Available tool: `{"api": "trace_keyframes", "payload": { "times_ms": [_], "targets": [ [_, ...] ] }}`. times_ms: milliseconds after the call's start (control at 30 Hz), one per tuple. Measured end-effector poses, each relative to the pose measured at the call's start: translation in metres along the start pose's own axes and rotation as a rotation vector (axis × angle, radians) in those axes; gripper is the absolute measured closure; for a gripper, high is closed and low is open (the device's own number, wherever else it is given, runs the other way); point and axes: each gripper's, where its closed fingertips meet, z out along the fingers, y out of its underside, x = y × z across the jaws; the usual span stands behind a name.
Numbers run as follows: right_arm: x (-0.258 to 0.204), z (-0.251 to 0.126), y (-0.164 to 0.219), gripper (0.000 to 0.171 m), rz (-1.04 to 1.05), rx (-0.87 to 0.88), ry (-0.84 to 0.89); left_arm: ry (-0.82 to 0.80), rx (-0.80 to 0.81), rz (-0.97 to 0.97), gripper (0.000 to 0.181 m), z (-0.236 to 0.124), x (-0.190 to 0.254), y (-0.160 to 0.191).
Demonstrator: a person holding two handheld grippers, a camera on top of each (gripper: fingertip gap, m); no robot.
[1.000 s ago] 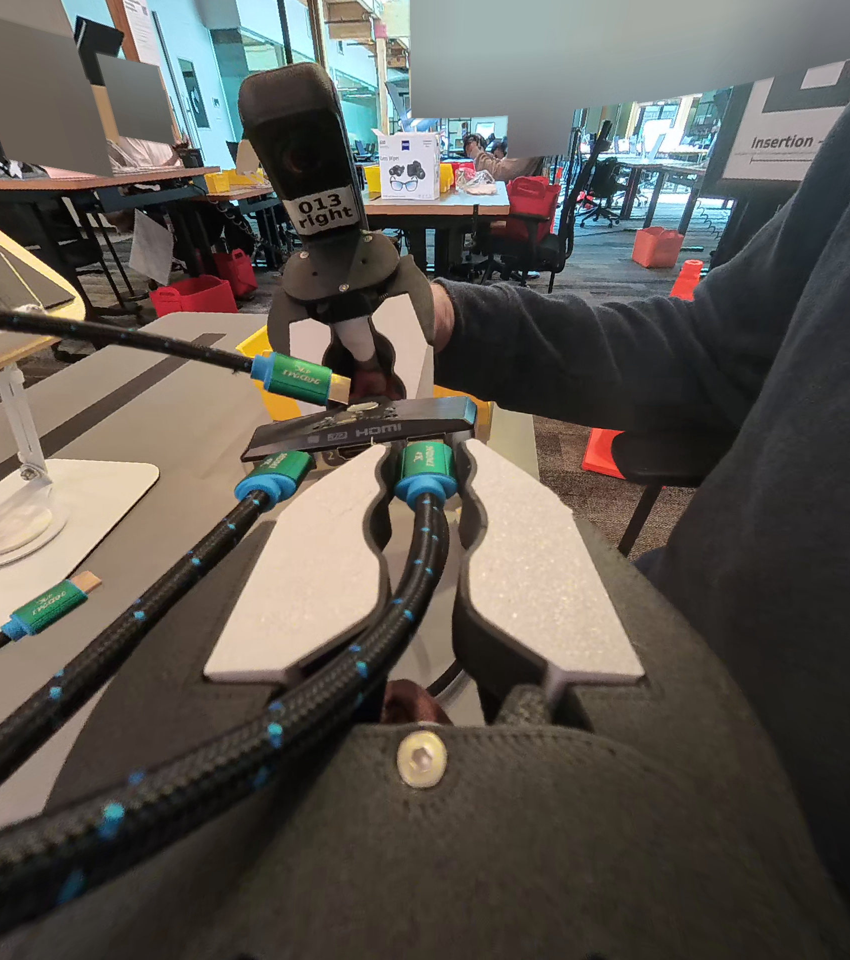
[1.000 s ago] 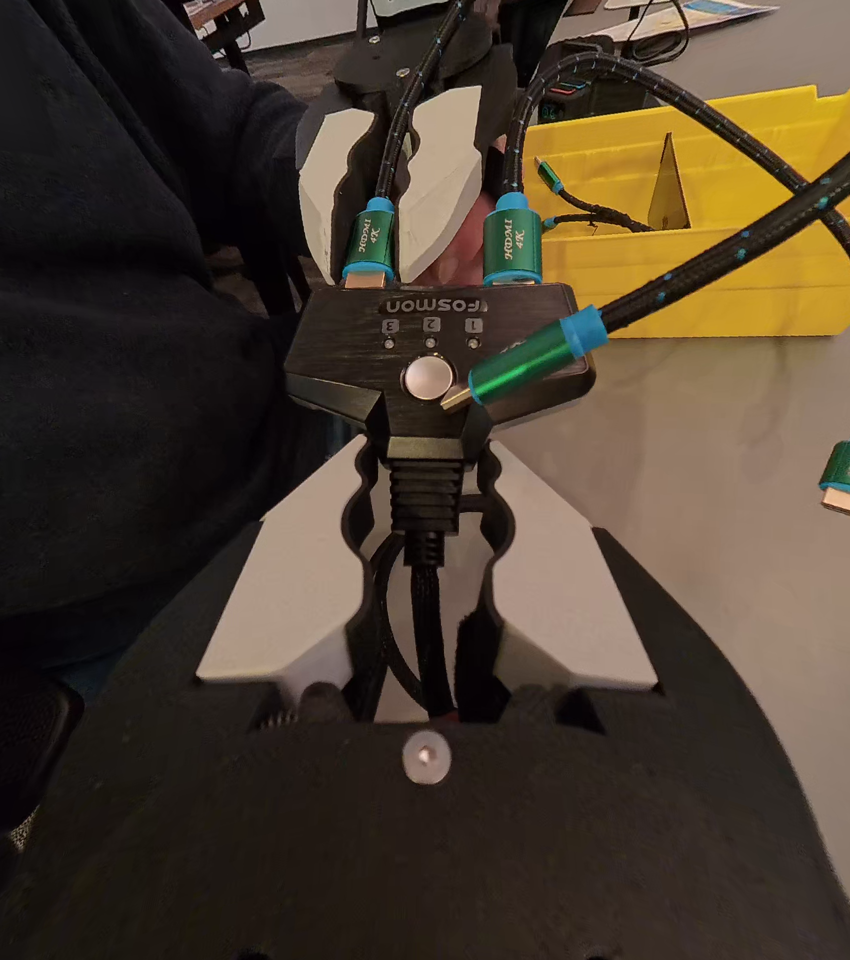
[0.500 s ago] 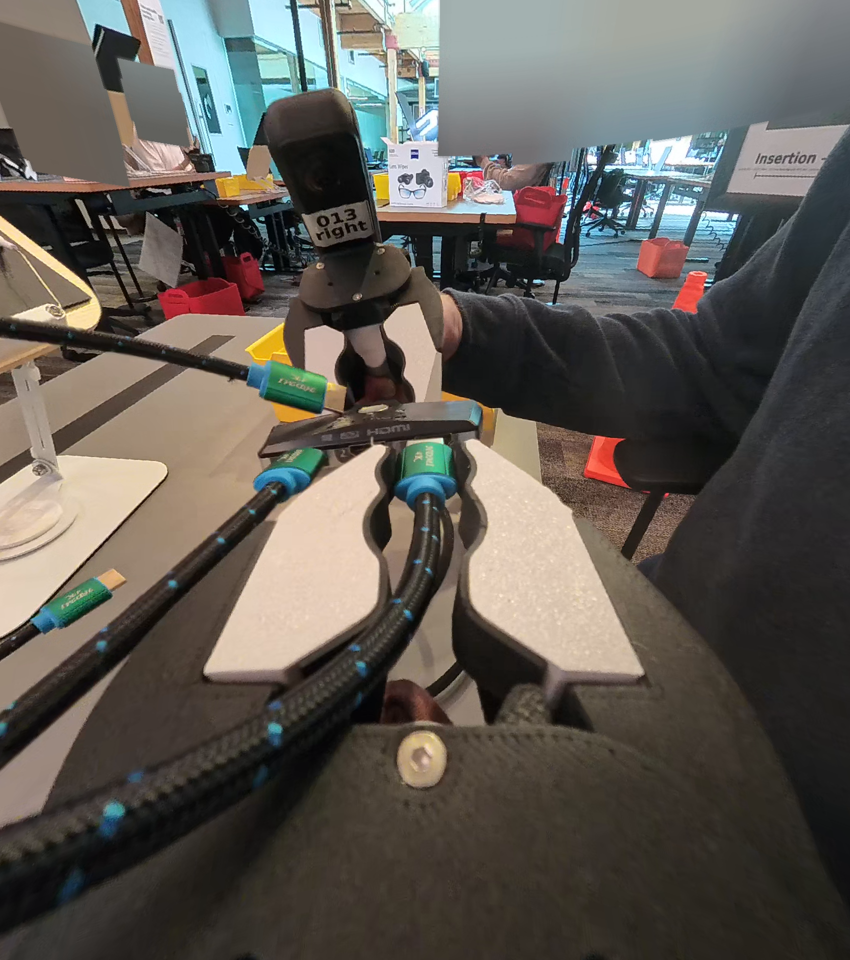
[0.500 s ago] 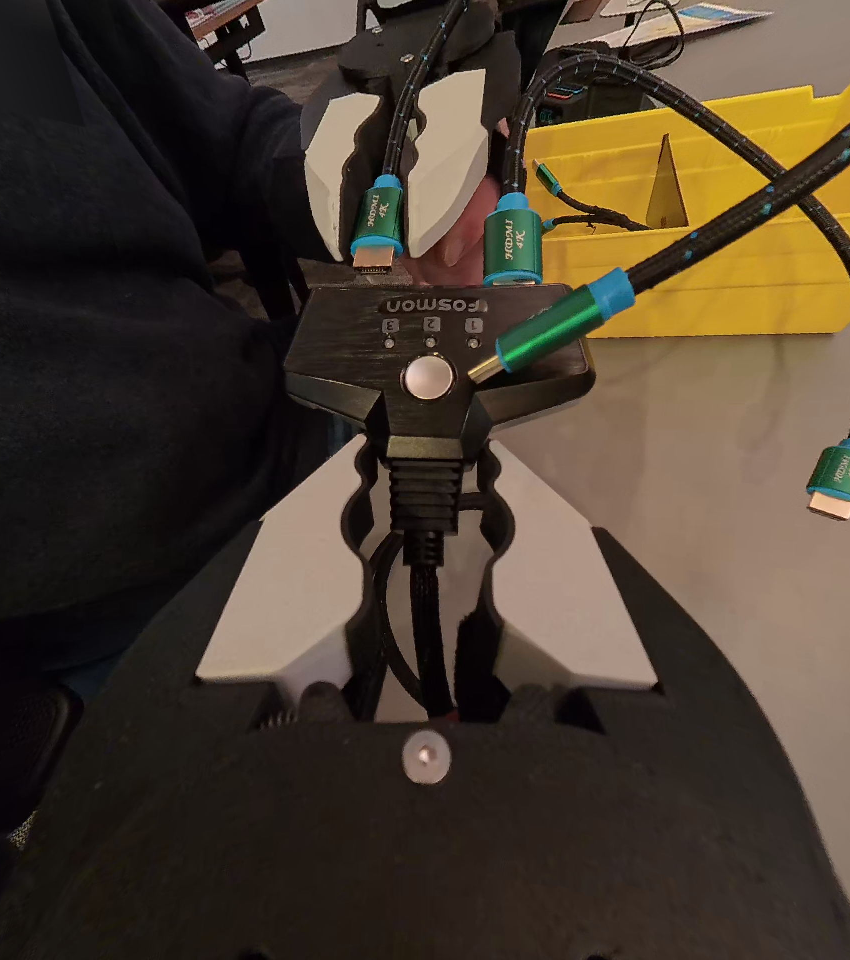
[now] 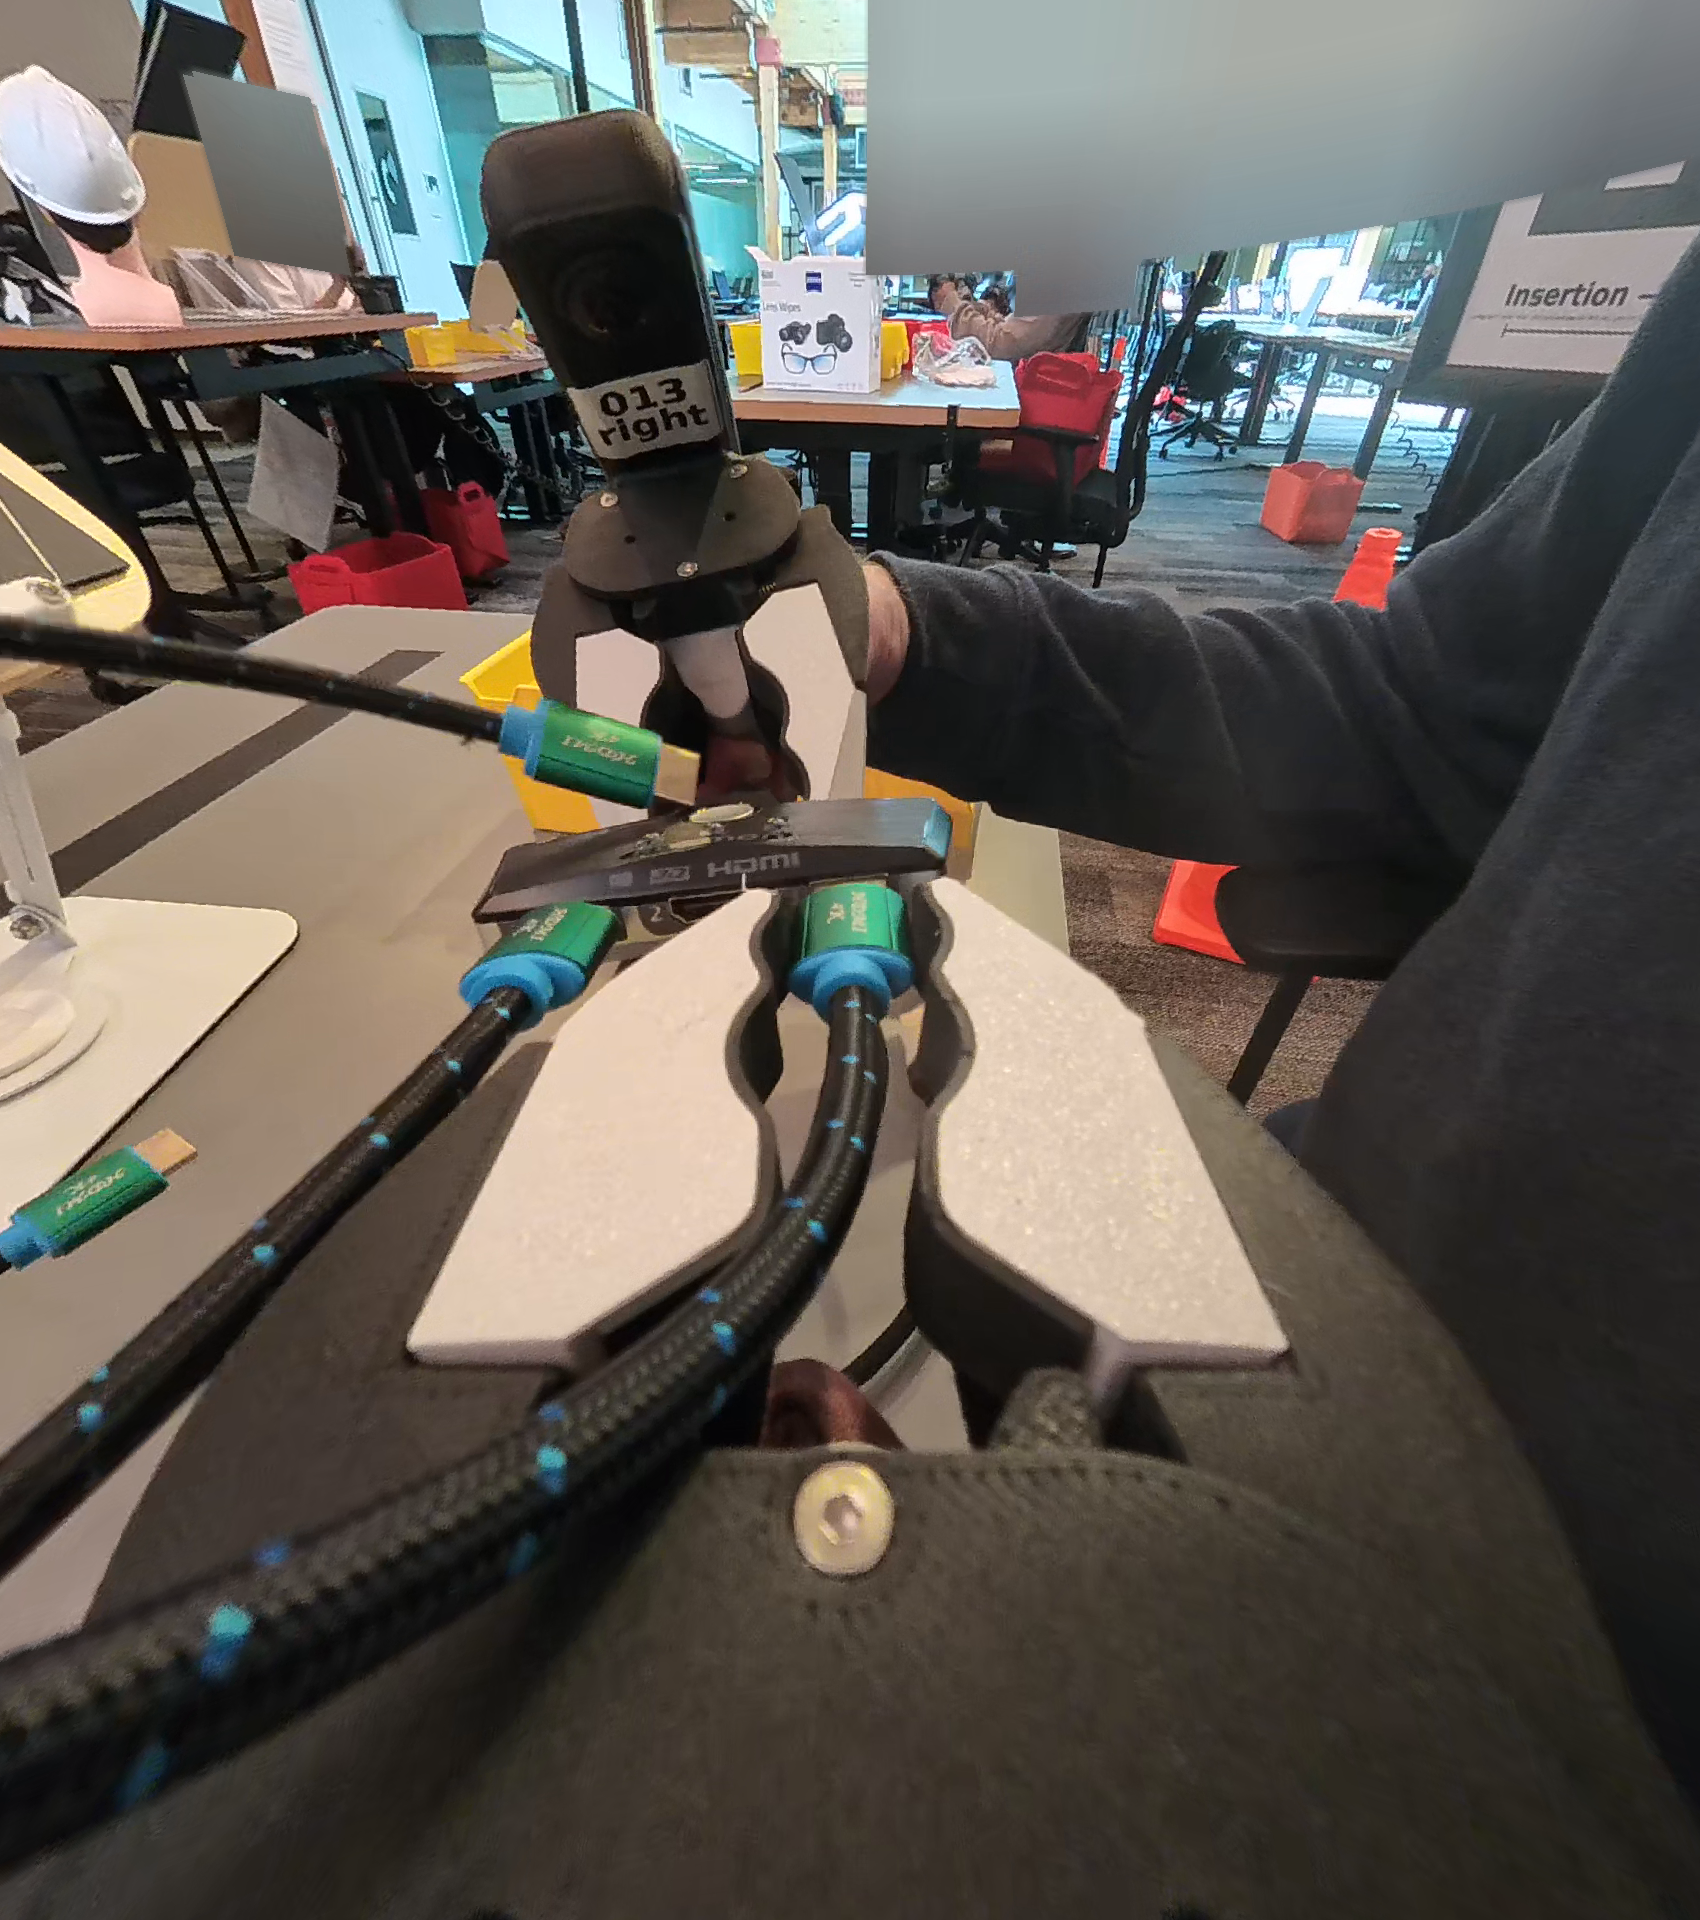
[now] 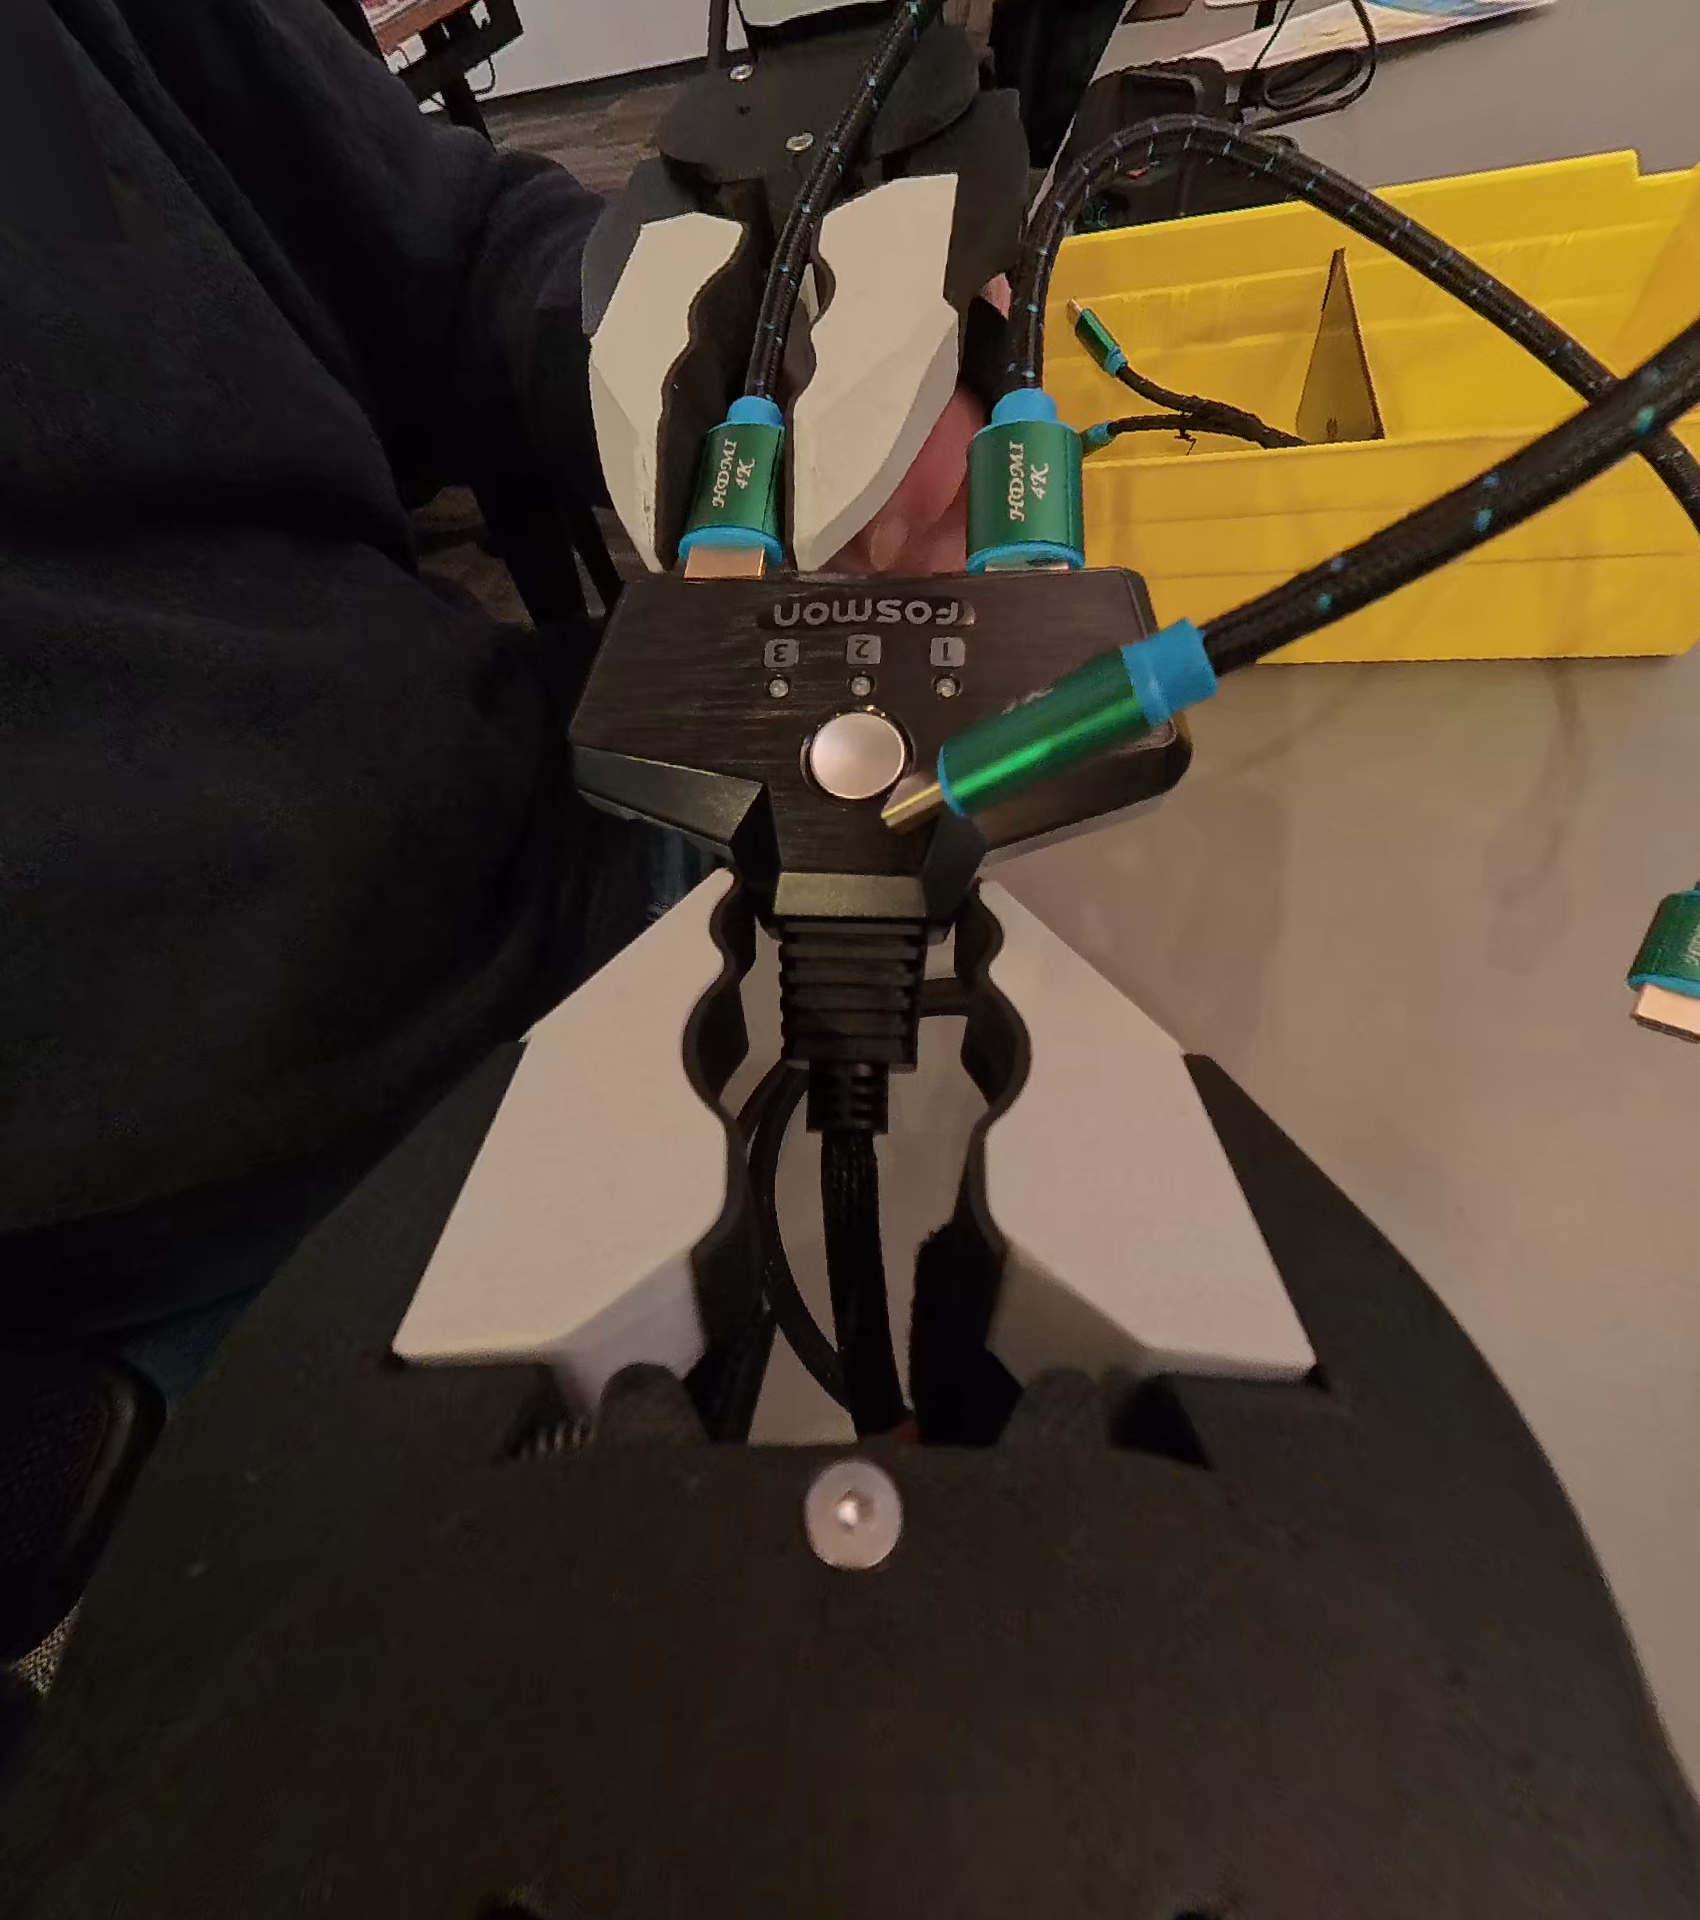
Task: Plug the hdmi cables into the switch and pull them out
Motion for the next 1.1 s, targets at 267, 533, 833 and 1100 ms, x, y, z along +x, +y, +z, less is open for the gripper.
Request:
{"api": "trace_keyframes", "payload": {
  "times_ms": [267, 533, 833, 1100],
  "targets": [
    [0.0, -0.001, -0.001, 0.134, -0.015, -0.031, 0.028, -0.015, 0.01, 0.012, 0.16, 0.002, 0.001, 0.002],
    [0.001, -0.001, -0.002, 0.135, -0.015, -0.051, 0.051, -0.026, 0.038, 0.018, 0.159, 0.003, 0.0, 0.002],
    [0.008, -0.001, 0.002, 0.135, 0.0, -0.101, 0.087, -0.062, 0.032, 0.028, 0.159, 0.005, -0.005, 0.008],
    [0.011, -0.001, 0.011, 0.134, 0.015, -0.113, 0.117, -0.053, 0.015, -0.03, 0.159, 0.006, -0.011, 0.015]
  ]
}}
